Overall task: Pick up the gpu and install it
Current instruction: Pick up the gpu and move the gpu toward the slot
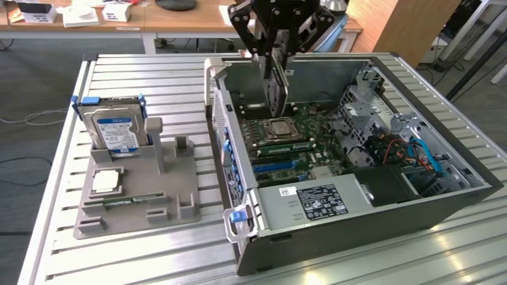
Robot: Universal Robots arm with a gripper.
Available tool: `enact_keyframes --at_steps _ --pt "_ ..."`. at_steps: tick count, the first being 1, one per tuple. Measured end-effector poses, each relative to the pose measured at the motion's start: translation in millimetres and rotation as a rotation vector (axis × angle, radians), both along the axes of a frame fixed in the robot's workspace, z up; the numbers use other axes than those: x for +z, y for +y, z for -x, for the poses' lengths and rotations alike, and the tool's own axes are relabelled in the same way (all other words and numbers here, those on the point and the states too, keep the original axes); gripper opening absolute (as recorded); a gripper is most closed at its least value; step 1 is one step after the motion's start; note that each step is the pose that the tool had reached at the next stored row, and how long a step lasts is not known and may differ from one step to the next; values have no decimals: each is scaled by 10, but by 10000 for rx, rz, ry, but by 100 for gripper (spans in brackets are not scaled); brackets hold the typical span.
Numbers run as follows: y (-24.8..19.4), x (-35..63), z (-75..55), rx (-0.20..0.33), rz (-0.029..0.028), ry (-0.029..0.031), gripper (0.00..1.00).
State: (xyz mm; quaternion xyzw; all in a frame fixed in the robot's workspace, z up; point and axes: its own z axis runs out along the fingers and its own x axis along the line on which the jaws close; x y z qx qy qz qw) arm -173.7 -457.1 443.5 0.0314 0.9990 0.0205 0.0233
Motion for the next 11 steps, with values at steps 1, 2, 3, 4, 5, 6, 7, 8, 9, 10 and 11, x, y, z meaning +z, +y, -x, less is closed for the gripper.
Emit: enact_keyframes --at_steps 1,2,3,4,5,6,7,8,9,10,11 --pt "1 0 -41 0 0 0 27" --pt "3 0 -82 -1 1 0 27" --pt "4 -1 -125 -1 -1 0 27" --pt "5 0 -168 0 -1 0 27" --pt "6 0 -212 1 -1 0 27" --pt "7 0 -251 -1 0 -1 27" --pt "8 0 -291 -2 1 0 27" --pt "9 0 -332 0 0 0 27" --pt "10 0 -373 0 0 0 27" --pt "11 0 -412 -1 1 0 27" --pt "11 0 -454 -1 1 0 27"
